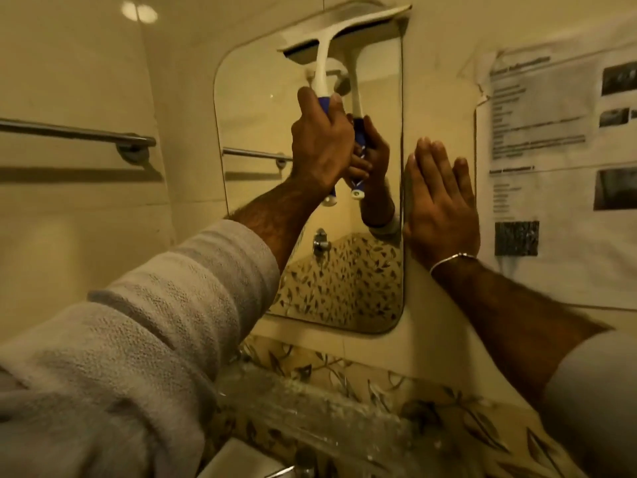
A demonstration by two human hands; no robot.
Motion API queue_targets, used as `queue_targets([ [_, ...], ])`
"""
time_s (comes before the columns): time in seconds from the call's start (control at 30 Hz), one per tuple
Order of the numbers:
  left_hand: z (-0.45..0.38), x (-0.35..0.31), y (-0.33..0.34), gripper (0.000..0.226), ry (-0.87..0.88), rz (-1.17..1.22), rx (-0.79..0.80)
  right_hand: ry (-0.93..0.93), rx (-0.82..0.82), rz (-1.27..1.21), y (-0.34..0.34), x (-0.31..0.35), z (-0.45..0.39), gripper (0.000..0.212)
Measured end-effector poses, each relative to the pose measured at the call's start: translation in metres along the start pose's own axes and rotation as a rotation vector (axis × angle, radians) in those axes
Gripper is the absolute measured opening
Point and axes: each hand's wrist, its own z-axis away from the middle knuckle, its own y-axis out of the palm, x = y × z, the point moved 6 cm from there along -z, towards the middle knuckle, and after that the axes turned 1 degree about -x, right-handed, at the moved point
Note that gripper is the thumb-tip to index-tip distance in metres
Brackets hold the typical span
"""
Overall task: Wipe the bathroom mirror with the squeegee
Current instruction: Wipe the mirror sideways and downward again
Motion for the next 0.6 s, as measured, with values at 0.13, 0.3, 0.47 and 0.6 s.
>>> queue_targets([
  [0.13,0.041,0.032,-0.001,0.029,0.020,-0.031,0.044,0.005,-0.011,-0.013,0.002,-0.001,0.000,0.063],
  [0.3,0.103,0.069,-0.006,0.028,-0.026,-0.019,0.106,0.018,-0.046,-0.029,0.002,-0.001,0.001,0.060],
  [0.47,0.168,0.118,-0.016,0.027,-0.045,-0.133,0.141,0.010,-0.084,-0.028,0.006,-0.002,0.002,0.057],
  [0.6,0.225,0.154,-0.023,0.043,-0.099,-0.219,0.209,0.006,-0.106,-0.047,0.003,-0.001,0.001,0.060],
])
